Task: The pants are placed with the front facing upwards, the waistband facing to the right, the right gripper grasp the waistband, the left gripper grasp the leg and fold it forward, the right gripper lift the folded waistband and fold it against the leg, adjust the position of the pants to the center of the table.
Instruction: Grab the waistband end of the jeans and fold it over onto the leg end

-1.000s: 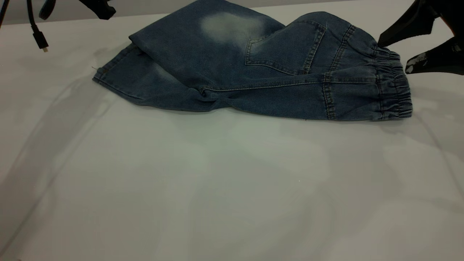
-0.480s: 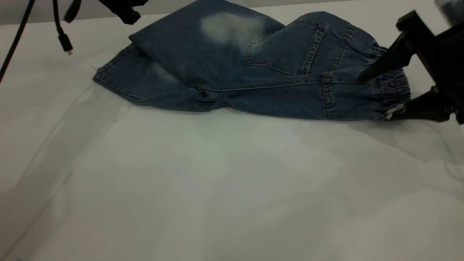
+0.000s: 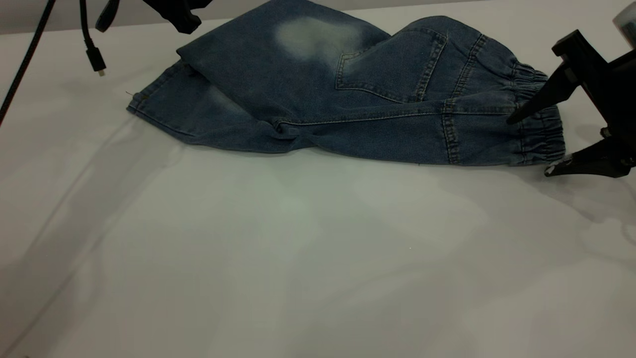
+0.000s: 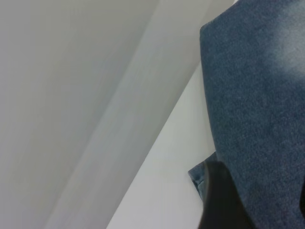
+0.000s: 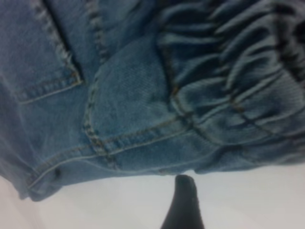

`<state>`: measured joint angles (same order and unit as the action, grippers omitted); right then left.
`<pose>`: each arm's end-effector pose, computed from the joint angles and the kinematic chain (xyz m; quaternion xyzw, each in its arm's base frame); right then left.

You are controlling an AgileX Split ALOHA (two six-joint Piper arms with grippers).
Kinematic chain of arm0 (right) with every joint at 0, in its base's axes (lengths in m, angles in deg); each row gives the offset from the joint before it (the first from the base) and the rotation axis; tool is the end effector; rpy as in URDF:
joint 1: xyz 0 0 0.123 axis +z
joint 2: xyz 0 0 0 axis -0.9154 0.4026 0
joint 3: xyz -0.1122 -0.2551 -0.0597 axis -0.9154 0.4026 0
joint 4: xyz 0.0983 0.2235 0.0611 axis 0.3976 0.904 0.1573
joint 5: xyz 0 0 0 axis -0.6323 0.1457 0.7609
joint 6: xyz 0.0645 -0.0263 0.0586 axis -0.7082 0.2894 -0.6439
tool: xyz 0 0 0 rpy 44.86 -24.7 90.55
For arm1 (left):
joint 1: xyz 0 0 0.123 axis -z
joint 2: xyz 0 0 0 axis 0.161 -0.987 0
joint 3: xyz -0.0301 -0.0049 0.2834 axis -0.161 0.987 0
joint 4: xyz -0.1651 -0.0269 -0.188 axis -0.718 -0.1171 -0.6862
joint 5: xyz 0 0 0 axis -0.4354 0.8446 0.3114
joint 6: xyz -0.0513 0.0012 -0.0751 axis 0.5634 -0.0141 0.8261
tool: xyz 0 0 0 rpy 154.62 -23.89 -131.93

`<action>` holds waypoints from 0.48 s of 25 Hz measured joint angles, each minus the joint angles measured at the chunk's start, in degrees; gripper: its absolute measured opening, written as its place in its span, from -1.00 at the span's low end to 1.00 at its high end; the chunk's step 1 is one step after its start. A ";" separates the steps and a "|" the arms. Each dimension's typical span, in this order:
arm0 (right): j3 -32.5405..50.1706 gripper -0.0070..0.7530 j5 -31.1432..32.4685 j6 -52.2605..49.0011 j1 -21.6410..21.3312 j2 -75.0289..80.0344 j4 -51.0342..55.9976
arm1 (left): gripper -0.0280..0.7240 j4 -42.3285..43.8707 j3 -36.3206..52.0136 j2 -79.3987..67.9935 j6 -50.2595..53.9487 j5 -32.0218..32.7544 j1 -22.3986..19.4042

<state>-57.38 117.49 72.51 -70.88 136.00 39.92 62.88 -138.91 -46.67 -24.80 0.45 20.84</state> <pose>0.2967 0.0277 0.0620 0.3461 0.8752 0.3326 0.0601 0.4428 -0.1040 0.1301 0.4857 0.7329 0.0994 0.4660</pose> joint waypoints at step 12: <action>0.00 0.34 1.67 1.21 -0.16 0.00 -2.22 | 0.03 0.00 0.00 0.00 0.06 -0.27 0.00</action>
<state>-57.38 119.16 73.72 -71.04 136.00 37.70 62.88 -138.91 -46.67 -24.74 0.17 20.84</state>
